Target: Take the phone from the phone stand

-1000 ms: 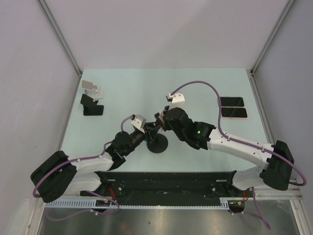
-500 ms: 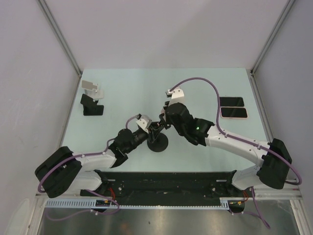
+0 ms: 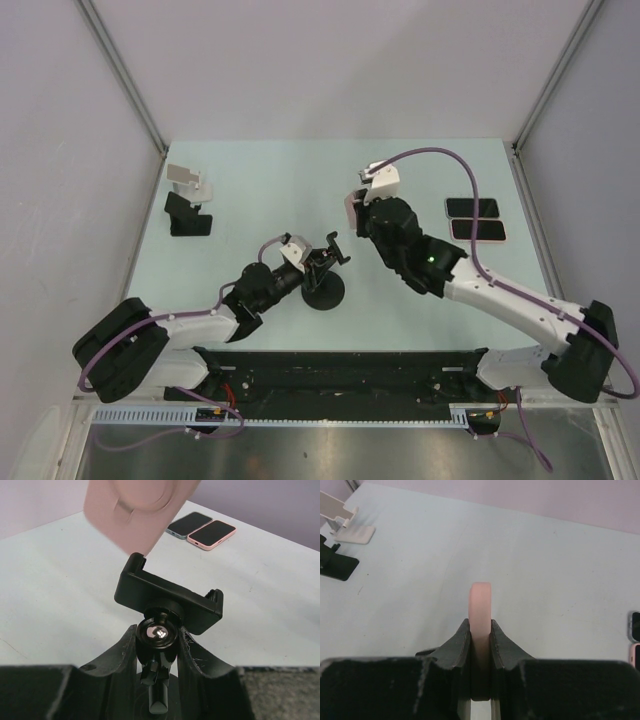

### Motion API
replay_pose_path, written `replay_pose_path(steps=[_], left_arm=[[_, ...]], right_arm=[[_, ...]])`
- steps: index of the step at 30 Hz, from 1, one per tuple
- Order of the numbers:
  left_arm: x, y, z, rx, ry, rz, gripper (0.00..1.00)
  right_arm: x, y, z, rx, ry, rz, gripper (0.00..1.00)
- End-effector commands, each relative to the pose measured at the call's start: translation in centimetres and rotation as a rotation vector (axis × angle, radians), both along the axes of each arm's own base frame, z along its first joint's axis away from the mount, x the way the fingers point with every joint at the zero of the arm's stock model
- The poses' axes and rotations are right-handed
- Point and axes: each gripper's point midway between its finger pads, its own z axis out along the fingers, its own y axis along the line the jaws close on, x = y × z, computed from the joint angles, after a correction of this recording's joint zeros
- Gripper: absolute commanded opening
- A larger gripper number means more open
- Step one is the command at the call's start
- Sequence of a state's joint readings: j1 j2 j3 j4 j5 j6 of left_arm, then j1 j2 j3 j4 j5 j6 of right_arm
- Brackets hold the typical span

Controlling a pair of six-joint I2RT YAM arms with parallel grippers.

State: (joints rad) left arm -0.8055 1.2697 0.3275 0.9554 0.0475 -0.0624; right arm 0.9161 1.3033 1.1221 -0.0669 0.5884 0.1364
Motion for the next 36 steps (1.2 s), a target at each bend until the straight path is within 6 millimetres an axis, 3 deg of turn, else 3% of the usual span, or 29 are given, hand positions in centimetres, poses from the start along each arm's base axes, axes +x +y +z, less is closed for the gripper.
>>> replay_pose_path(steps=[1, 4, 7, 8, 12, 13, 16, 24, 29, 34, 36], left_arm=[[0.8, 0.7, -0.4, 0.019, 0.013, 0.046, 0.0], [1.0, 0.9, -0.5, 0.012, 0.023, 0.058, 0.0], [1.2, 1.2, -0.6, 0.0, 0.039, 0.089, 0.1], [1.4, 1.5, -0.5, -0.007, 0.039, 0.106, 0.19], [1.8, 2.7, 0.3, -0.055, 0.053, 0.185, 0.42], [1.8, 3.0, 0.4, -0.079, 0.069, 0.199, 0.55], [2.0, 3.8, 1.4, -0.124, 0.099, 0.25, 0.71], [1.7, 4.2, 3.8, -0.172, 0.211, 0.302, 0.89], [2.4, 6.6, 4.6, -0.156, 0.373, 0.496, 0.98], [2.6, 5.3, 7.3, -0.135, 0.406, 0.47, 0.91], [2.6, 4.7, 6.7, -0.097, 0.436, 0.465, 0.91]], right_arm=[[-1.9, -3.3, 5.7, 0.072, -0.097, -0.022, 0.0], [-3.6, -5.1, 5.4, 0.085, -0.086, -0.009, 0.0], [-5.2, -7.0, 5.2, 0.104, -0.076, -0.009, 0.0], [-5.8, -7.7, 5.0, 0.106, -0.069, -0.009, 0.0], [-7.4, -9.3, 4.6, 0.115, -0.069, 0.001, 0.0], [-7.5, -9.8, 4.5, 0.113, -0.07, -0.005, 0.0], [-8.3, -11.5, 4.3, 0.1, -0.081, -0.031, 0.0], [-9.6, -14.6, 3.7, 0.068, -0.1, -0.07, 0.0], [-10.2, -16.5, 3.0, 0.051, -0.12, -0.111, 0.0], [-10.4, -17.3, 2.7, 0.061, -0.134, -0.134, 0.0], [-10.4, -17.4, 2.8, 0.066, -0.138, -0.136, 0.0]])
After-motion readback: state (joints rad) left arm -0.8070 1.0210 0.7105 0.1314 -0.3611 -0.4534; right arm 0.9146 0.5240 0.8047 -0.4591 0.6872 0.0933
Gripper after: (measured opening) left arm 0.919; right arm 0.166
